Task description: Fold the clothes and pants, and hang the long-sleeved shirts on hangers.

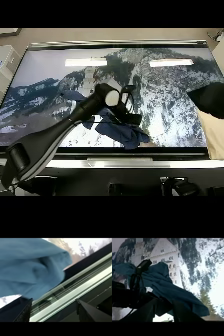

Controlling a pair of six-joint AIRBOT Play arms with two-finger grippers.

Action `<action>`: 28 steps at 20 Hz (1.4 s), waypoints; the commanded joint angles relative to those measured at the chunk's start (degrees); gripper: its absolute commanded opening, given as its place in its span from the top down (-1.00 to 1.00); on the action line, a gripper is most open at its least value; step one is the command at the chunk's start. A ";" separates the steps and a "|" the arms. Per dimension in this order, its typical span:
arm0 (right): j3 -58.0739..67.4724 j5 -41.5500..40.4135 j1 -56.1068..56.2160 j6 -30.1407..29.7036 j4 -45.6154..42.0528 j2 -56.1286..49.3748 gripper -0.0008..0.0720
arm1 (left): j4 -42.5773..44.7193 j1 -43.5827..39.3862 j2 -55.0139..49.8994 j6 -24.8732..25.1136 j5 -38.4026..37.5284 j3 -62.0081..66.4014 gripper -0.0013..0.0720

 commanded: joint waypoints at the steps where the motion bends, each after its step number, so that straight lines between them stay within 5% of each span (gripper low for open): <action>1: 5.22 -0.20 -0.04 -0.85 3.96 -8.68 0.09 | 2.64 5.31 4.70 0.44 -5.92 -0.04 -0.73; 5: 13.57 1.60 -8.61 -13.05 12.39 -22.53 -0.22 | 10.36 12.55 10.40 3.08 -12.63 -0.04 -0.73; 7: 13.35 2.93 -17.51 -28.35 23.65 -27.43 -0.17 | 10.71 16.55 12.87 4.48 -13.88 -0.07 -0.73; 9: 10.73 3.28 -24.79 -37.13 33.88 -31.30 -0.15 | 10.69 20.65 15.10 5.88 -13.97 -0.07 -0.73; 12: 0.26 2.71 -28.00 -46.53 36.06 -33.70 -0.15 | 10.69 26.40 17.59 8.50 -13.99 -0.66 -0.73; 19: -35.43 -4.20 -28.00 -60.78 33.44 -33.62 -0.21 | 10.64 36.06 19.37 12.50 -16.00 -2.40 -0.73; 28: -50.31 -12.85 -28.00 -69.22 31.10 -33.64 -0.22 | 10.45 38.32 19.26 12.46 -16.06 -2.40 -0.73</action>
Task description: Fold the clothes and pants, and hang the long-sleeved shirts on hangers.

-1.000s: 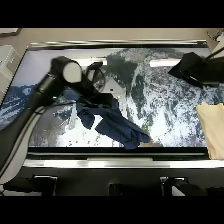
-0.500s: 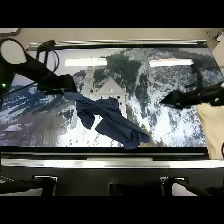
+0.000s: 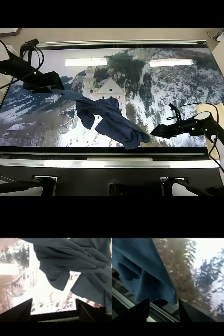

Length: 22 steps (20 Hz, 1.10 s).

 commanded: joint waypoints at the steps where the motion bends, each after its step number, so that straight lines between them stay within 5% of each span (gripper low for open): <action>1: -4.85 -3.26 -0.04 -3.91 -0.46 -0.04 -0.22 | -0.11 0.44 0.00 0.15 -0.11 -0.02 -0.73; 15: -9.75 -13.05 5.03 -4.22 4.17 -0.11 -0.19 | -0.94 0.46 -0.04 -0.04 -0.11 -0.02 -0.73; 16: -9.81 -14.60 6.71 -2.49 2.97 -0.11 -0.12 | -0.94 0.46 -0.07 -0.04 -0.11 -0.02 -0.73; 19: -9.81 -15.89 8.37 -0.81 2.40 -0.09 0.80 | -0.90 0.81 -0.07 -0.07 0.02 -0.02 -0.73; 22: -9.79 -15.12 8.28 -0.52 2.99 -0.02 0.91 | -0.90 3.63 -0.20 -0.04 1.57 -0.04 -0.73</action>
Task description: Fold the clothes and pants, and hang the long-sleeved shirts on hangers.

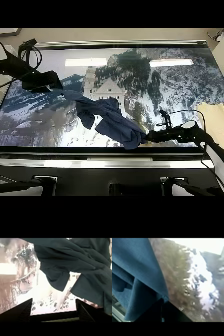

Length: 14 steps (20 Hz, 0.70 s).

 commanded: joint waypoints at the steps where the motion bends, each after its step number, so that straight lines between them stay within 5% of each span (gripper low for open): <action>1: -0.07 -0.15 0.70 1.20 -0.44 0.02 0.91 | 0.07 3.48 -0.26 0.26 2.56 -0.17 -0.73; 3: -0.07 2.45 0.70 1.20 -0.02 0.02 0.91 | -0.81 8.17 -0.31 0.90 7.45 -2.71 -0.73; 7: -0.07 8.76 0.72 2.05 1.68 0.31 0.91 | -16.61 20.33 -0.90 6.19 21.07 -17.51 -0.73; 10: -0.07 10.10 0.70 4.20 2.16 1.92 0.91 | -28.63 25.77 -3.72 18.86 26.75 -26.95 -0.72; 14: -0.07 9.99 0.70 6.84 2.14 2.51 0.91 | -29.86 24.00 -8.68 29.64 24.37 -31.85 -0.72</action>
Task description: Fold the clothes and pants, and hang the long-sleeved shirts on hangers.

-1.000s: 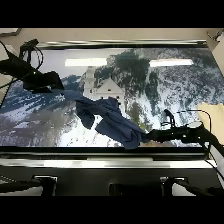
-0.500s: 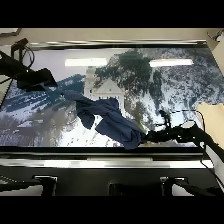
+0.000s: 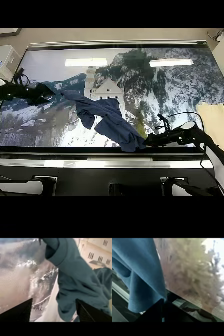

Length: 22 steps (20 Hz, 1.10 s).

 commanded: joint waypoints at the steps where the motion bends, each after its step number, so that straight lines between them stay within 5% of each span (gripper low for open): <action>1: 0.07 1.29 0.00 2.43 1.03 0.52 0.91 | -6.34 -0.72 -4.20 11.28 0.13 -5.86 -0.72; 6: 0.07 1.22 0.00 3.91 1.01 0.52 0.91 | -12.39 -6.43 -8.70 17.40 -0.83 -9.11 -0.71; 22: 0.07 1.40 0.00 4.39 1.01 0.68 0.91 | -10.10 -13.84 -11.91 19.71 0.90 -9.11 -0.66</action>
